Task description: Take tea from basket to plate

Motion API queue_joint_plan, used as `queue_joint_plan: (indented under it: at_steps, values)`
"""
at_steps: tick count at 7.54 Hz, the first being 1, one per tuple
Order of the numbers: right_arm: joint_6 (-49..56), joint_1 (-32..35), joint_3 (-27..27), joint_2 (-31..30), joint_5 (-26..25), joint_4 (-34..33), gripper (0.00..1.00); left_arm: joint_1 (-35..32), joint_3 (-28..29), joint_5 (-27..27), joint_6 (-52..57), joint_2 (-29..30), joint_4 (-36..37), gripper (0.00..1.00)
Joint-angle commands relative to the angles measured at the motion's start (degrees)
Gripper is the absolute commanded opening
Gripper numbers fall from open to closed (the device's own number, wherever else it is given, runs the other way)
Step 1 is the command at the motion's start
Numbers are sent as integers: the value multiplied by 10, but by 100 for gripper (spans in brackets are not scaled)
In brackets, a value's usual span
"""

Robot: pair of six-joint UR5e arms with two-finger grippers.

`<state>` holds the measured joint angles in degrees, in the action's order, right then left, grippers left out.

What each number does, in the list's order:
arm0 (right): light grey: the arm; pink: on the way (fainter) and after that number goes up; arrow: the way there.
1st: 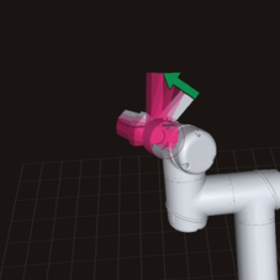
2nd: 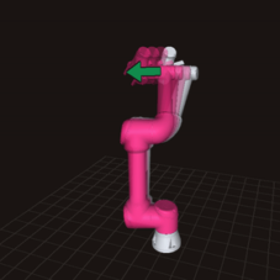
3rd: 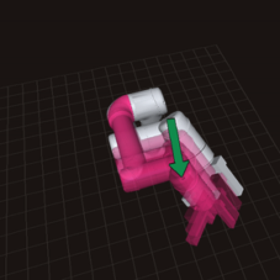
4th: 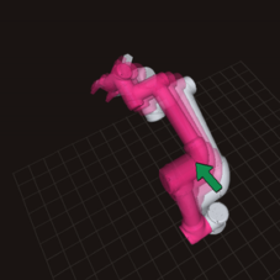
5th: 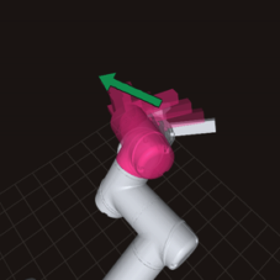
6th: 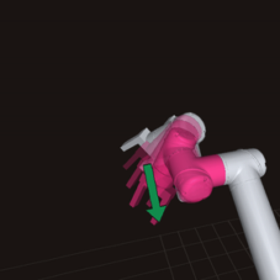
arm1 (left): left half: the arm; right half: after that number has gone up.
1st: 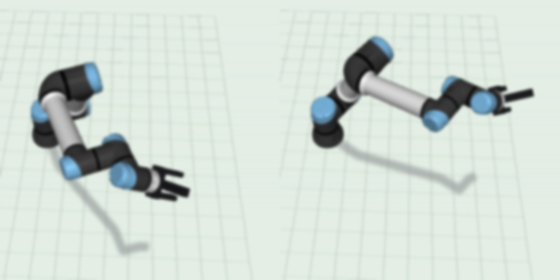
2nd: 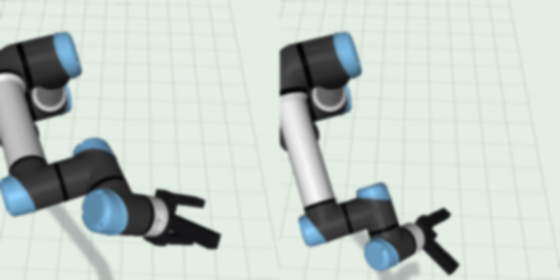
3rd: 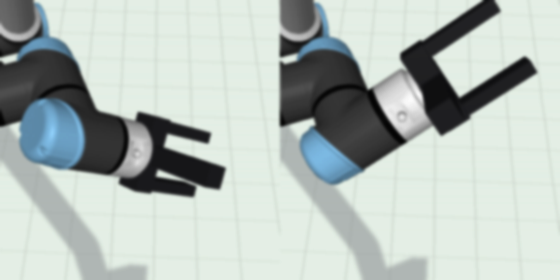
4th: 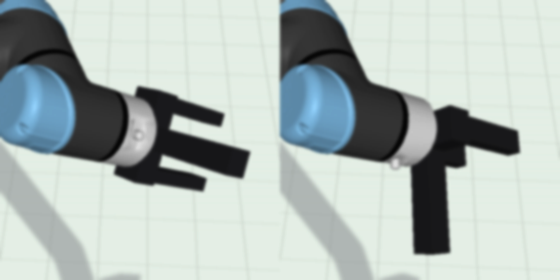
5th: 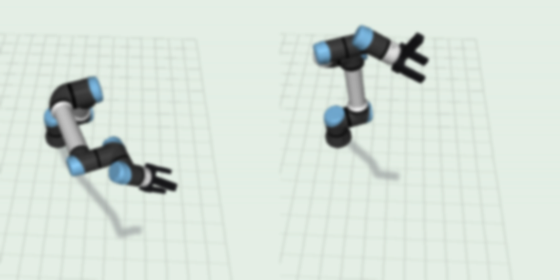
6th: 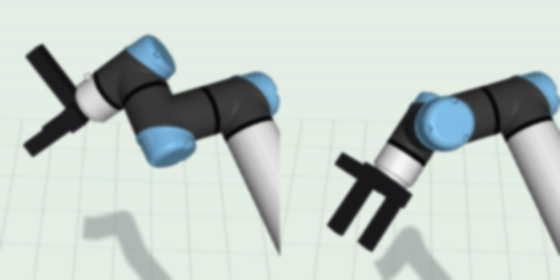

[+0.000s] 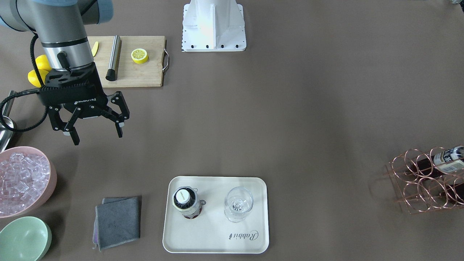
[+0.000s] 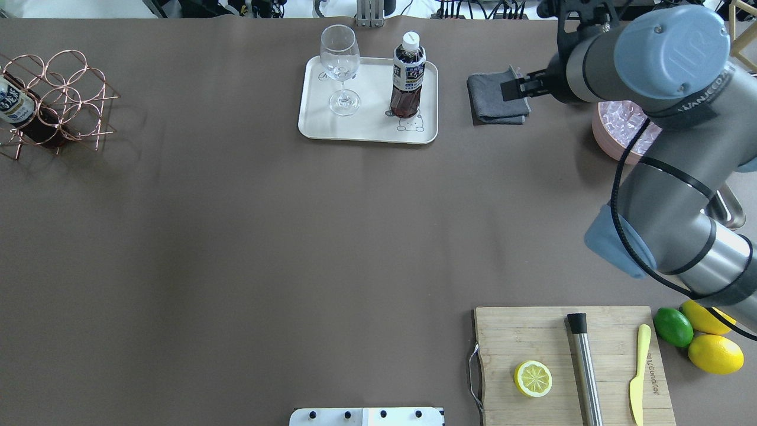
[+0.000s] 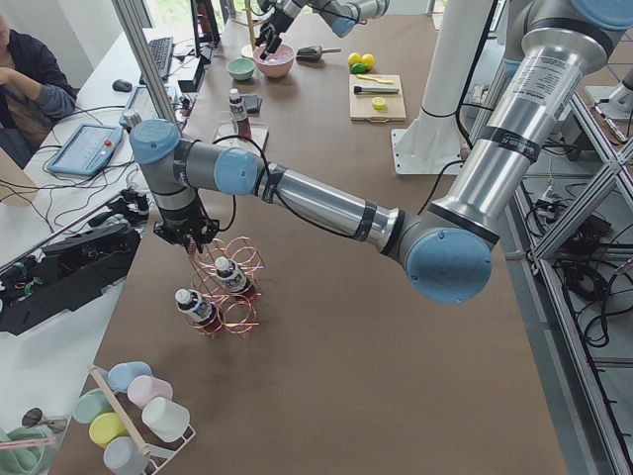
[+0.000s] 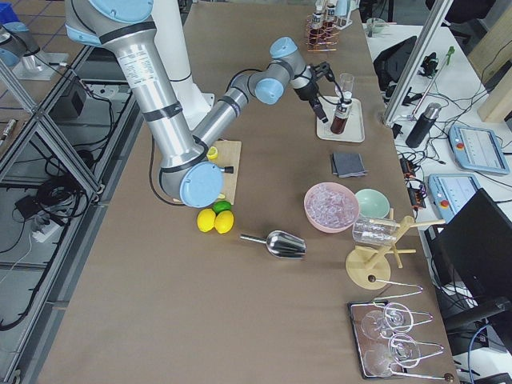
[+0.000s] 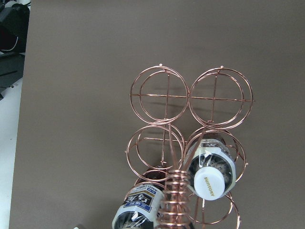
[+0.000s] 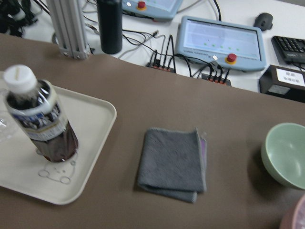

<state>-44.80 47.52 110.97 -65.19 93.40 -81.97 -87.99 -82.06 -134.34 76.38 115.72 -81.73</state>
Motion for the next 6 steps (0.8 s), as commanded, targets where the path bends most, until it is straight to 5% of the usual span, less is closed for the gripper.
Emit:
queue_joint_plan:
  at_steps: [1, 3, 6]
  values:
    - [82, 14, 70, -104, 36, -138, 100, 0, 8, 0, 2, 0, -12, 0]
    - [263, 111, 119, -237, 110, -161, 100, 1, 2, 0, -2, 5, -11, 0]
    - [469, 353, -3, -291, 313, -159, 100, 1, -4, 0, -2, 3, -11, 0]
